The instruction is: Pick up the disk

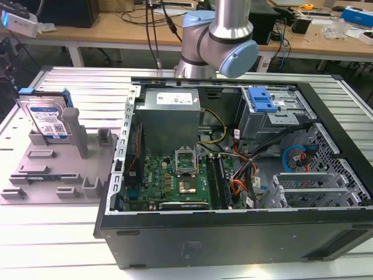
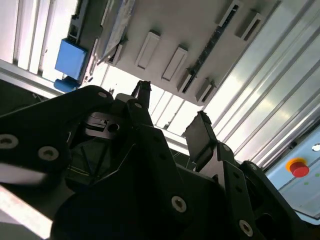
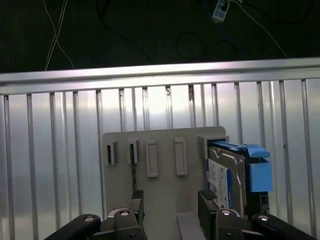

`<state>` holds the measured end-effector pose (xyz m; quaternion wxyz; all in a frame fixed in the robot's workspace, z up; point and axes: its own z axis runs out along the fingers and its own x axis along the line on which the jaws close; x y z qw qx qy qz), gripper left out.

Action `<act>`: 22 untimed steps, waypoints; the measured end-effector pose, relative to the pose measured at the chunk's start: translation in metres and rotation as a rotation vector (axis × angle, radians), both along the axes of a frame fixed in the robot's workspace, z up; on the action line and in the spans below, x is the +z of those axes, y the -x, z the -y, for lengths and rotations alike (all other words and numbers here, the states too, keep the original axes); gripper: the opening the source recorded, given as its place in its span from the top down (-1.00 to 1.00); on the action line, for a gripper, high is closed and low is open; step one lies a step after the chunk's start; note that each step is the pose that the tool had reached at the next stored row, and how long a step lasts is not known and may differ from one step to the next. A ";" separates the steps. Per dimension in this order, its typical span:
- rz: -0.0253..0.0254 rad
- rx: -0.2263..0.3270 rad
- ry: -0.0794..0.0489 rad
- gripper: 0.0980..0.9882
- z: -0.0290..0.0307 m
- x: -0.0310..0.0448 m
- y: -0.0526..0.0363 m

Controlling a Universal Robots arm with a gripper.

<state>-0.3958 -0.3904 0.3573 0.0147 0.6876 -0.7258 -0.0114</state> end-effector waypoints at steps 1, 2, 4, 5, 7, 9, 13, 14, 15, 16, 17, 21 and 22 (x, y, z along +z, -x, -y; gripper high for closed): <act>0.0001 0.000 0.001 -0.03 -0.0055 0.0000 0.0001; 0.0000 0.000 0.001 -0.03 -0.0096 0.0000 0.0001; 0.0000 0.000 0.003 -0.03 -0.0185 0.0000 0.0000; 0.0000 0.000 0.004 -0.03 -0.0243 0.0000 0.0001; 0.0000 0.000 0.005 -0.03 -0.0343 0.0000 0.0001; 0.0000 0.000 0.006 -0.03 -0.0442 -0.0001 0.0004; 0.0093 0.000 0.008 -0.03 -0.0616 -0.0020 0.0065; 0.0127 0.000 0.009 -0.03 -0.0651 -0.0030 0.0093; 0.0141 0.000 0.009 -0.03 -0.0669 -0.0035 0.0106; 0.0152 0.000 0.009 -0.03 -0.0692 -0.0044 0.0118; 0.0158 0.000 0.010 -0.03 -0.0705 -0.0054 0.0122; 0.0160 0.000 0.010 -0.03 -0.0739 -0.0121 0.0126; 0.0161 0.000 0.010 -0.03 -0.0745 -0.0134 0.0126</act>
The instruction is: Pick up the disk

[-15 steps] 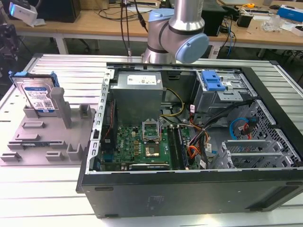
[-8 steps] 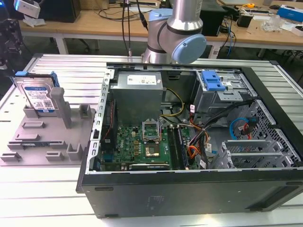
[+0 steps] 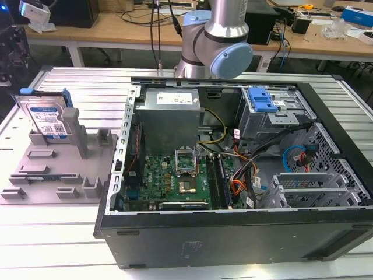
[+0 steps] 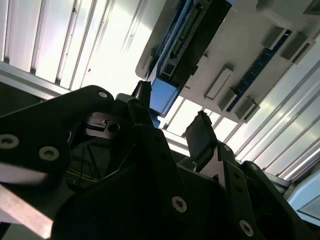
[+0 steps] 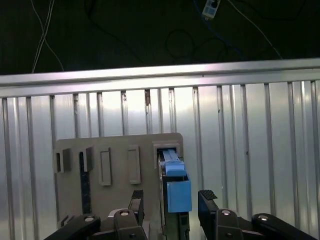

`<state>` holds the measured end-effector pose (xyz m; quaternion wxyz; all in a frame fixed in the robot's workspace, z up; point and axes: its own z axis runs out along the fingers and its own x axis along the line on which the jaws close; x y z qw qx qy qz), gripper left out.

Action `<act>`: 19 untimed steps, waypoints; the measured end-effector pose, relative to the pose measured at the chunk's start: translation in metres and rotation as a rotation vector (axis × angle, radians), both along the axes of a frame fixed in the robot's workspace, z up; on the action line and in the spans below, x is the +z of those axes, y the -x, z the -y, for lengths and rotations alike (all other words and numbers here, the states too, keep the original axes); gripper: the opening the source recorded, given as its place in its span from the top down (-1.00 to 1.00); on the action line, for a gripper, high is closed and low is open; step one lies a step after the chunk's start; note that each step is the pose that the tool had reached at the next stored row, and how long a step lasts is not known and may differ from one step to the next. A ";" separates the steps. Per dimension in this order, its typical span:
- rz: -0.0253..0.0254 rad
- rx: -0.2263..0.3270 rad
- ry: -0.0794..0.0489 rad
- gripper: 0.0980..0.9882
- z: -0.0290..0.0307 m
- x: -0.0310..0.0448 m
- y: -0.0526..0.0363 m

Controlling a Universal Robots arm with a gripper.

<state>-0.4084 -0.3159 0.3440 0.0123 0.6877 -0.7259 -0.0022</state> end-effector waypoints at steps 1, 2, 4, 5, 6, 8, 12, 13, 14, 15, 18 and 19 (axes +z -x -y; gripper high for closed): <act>0.0000 0.000 0.000 -0.03 -0.0010 -0.0025 0.0000; -0.0002 0.001 0.000 -0.03 -0.0028 -0.0073 0.0000; 0.0000 0.002 0.000 -0.03 -0.0052 -0.0124 0.0001; 0.0000 0.003 0.000 -0.03 -0.0059 -0.0140 0.0002; 0.0000 0.003 0.001 -0.03 -0.0066 -0.0168 0.0003; -0.0001 0.005 0.002 -0.03 -0.0074 -0.0215 0.0007; -0.0002 0.010 0.006 -0.03 -0.0077 -0.0262 0.0009; -0.0003 0.010 0.006 -0.03 -0.0077 -0.0262 0.0009; -0.0001 0.010 0.006 -0.03 -0.0077 -0.0263 0.0009; -0.0002 0.011 0.006 -0.03 -0.0077 -0.0263 0.0009; 0.0000 0.019 0.006 -0.03 -0.0078 -0.0281 0.0006; 0.0000 0.021 0.006 -0.03 -0.0078 -0.0287 0.0005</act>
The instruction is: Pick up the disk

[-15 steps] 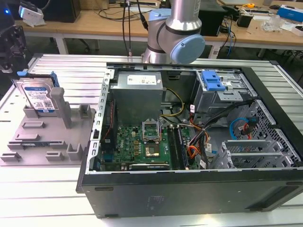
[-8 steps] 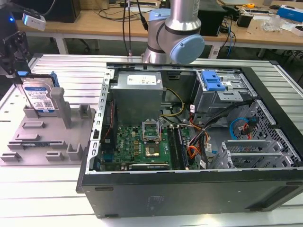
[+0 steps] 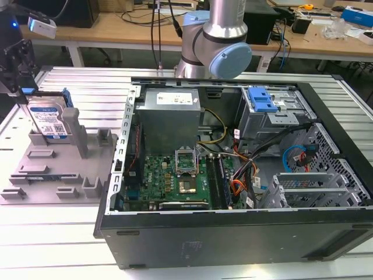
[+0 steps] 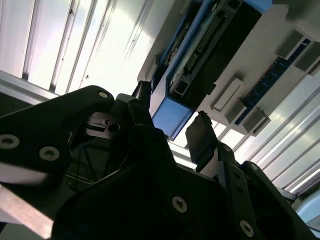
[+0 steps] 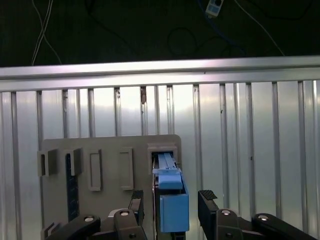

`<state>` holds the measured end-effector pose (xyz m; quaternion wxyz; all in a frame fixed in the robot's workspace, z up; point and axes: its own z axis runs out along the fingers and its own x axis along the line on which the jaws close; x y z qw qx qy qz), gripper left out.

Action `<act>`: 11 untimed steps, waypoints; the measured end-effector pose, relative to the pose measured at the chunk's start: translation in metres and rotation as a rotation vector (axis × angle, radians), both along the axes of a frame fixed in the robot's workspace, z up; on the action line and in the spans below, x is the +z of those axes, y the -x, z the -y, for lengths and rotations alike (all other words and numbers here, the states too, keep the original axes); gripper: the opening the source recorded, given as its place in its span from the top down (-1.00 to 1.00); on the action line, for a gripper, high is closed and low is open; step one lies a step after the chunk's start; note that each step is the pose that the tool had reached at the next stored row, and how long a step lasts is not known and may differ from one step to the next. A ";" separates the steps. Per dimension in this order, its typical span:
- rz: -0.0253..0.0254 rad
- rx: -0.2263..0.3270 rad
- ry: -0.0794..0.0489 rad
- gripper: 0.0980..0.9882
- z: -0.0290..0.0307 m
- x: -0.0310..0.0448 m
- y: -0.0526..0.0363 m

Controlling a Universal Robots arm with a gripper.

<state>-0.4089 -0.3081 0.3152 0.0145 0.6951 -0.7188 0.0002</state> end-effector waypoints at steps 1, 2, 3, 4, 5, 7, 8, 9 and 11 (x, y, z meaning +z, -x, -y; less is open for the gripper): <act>0.0000 0.003 0.000 -0.03 0.0000 -0.0014 -0.0002; -0.0001 0.004 0.000 -0.03 0.0000 -0.0023 -0.0002; 0.0000 0.006 0.001 -0.03 0.0001 -0.0036 -0.0003; -0.0001 0.009 0.002 -0.03 0.0001 -0.0057 -0.0003; -0.0001 0.010 0.002 -0.03 0.0001 -0.0067 -0.0003; -0.0001 0.012 0.002 -0.03 0.0001 -0.0079 -0.0002; -0.0002 0.013 0.002 -0.03 0.0001 -0.0078 -0.0002; -0.0001 0.013 0.002 -0.03 0.0001 -0.0079 -0.0002; 0.0003 0.013 0.002 -0.03 0.0001 -0.0085 -0.0003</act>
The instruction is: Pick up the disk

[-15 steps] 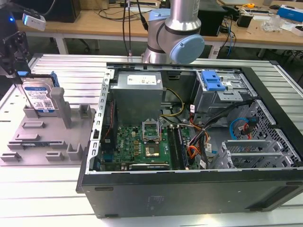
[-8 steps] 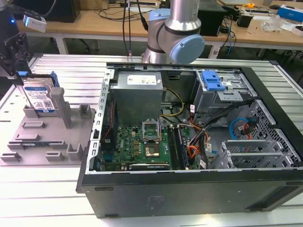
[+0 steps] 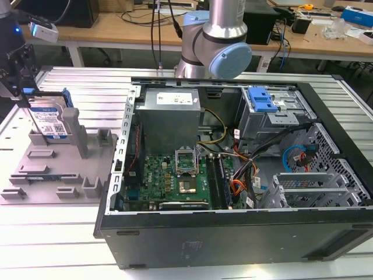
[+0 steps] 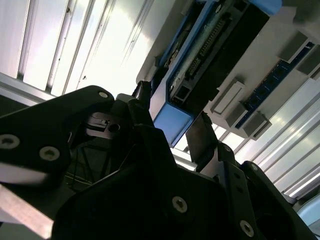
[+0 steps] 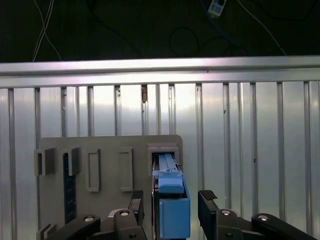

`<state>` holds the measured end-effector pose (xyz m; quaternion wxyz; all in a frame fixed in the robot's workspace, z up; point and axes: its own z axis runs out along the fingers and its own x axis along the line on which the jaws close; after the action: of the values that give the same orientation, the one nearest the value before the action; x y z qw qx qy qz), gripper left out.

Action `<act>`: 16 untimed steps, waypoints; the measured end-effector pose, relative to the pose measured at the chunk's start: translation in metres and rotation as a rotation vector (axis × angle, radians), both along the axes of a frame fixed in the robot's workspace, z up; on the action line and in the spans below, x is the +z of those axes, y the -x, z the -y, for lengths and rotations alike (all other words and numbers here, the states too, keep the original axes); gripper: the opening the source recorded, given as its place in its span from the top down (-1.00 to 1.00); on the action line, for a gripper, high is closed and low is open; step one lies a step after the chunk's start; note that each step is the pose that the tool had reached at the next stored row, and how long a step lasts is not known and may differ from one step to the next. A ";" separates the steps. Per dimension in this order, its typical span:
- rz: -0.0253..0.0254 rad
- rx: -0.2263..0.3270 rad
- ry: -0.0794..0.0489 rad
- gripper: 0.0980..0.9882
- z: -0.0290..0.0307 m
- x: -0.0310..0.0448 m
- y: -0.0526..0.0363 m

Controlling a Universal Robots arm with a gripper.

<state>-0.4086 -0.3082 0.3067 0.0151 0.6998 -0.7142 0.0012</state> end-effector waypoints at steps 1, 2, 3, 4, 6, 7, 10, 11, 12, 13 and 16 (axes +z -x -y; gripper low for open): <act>0.0001 0.000 0.000 -0.03 0.0000 -0.0007 0.0000; -0.0001 0.000 0.000 -0.03 0.0000 -0.0012 0.0000; -0.0002 0.000 0.000 -0.03 0.0000 -0.0020 0.0000; -0.0002 0.000 0.000 -0.03 0.0000 -0.0026 0.0000; -0.0003 0.000 0.000 -0.03 0.0000 -0.0040 0.0000; -0.0003 0.000 0.000 -0.03 0.0000 -0.0048 0.0000; -0.0005 0.000 0.000 -0.03 0.0000 -0.0066 0.0000; -0.0003 0.000 0.000 -0.03 0.0000 -0.0072 0.0000; -0.0004 0.000 0.000 -0.03 0.0000 -0.0076 0.0001; -0.0004 0.000 0.000 -0.03 0.0000 -0.0077 0.0001; 0.0000 0.000 0.000 -0.03 0.0004 -0.0081 0.0000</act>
<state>-0.4087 -0.3086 0.2986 0.0151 0.6998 -0.7142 0.0012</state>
